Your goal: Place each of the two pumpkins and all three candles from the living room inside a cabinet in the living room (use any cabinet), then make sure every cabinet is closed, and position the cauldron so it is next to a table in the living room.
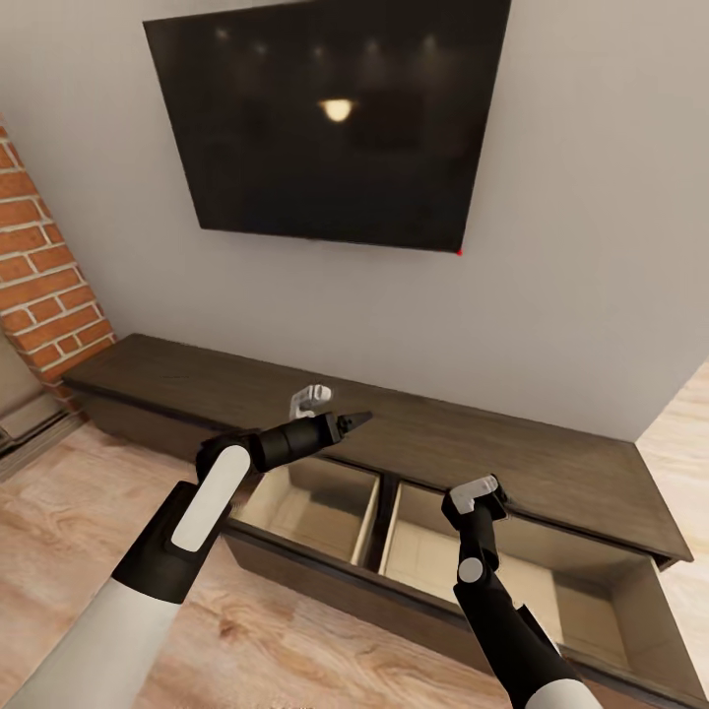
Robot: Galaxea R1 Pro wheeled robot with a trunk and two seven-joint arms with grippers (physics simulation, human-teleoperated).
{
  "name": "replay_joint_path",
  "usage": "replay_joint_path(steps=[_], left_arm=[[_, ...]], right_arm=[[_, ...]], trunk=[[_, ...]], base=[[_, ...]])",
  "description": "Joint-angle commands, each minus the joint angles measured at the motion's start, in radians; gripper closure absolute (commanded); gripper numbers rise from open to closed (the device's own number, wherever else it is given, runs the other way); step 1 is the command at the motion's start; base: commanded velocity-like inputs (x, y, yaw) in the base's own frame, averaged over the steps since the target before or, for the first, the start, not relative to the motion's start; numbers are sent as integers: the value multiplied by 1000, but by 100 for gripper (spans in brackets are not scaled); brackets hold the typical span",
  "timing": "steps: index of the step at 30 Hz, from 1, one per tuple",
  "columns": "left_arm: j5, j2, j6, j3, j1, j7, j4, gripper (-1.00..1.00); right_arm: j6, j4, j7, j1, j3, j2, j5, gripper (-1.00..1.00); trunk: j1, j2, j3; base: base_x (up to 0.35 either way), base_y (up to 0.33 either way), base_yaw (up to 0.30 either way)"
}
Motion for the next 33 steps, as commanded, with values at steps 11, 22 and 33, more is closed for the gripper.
replay_joint_path(steps=[11,22,33], left_arm=[[0,0,0,0,0,0,1,-100],[0,0,0,15,0,1,3,-100],[0,0,0,15,0,1,4,-100]], right_arm=[[0,0,2,0,0,0,0,-100],[0,2,3,0,0,0,0,-100],[0,9,3,1,0,2,0,-100]], trunk=[[0,0,0],[0,0,0],[0,0,0]], base=[[0,0,290],[0,0,290],[0,0,290]])
